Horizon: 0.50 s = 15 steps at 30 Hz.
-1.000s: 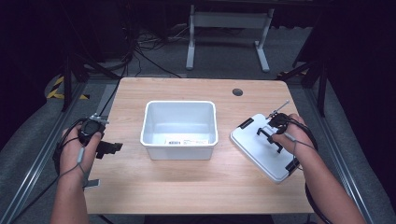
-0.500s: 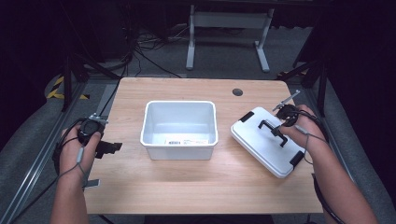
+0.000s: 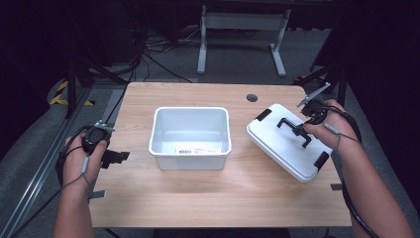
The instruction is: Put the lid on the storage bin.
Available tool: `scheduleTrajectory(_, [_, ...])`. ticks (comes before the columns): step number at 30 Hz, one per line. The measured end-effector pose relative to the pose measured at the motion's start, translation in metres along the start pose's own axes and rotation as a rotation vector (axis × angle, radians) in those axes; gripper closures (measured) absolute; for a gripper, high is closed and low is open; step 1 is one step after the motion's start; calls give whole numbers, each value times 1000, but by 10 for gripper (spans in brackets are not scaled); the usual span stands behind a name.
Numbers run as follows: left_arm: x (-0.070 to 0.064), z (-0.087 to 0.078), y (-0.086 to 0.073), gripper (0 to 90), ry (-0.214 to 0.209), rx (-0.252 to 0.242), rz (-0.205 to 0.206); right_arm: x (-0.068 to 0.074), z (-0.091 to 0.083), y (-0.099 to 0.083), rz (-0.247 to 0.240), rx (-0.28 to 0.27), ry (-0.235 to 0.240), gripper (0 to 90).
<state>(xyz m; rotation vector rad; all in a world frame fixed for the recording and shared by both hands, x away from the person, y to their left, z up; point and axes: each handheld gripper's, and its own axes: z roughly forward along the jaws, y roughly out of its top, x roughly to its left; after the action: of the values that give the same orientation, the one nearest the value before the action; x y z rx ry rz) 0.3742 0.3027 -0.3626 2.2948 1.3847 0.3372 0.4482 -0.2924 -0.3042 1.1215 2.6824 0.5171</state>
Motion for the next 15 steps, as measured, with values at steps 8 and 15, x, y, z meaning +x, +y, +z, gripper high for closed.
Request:
scheduleTrajectory(8, [1,-1,-1,179,5,-3,-4,3,-16,14,-39,-8,-6,851])
scheduleTrajectory(15, [1,-5,-8,178,16,-7,-12,12,-28,34,-102,-27,-6,850])
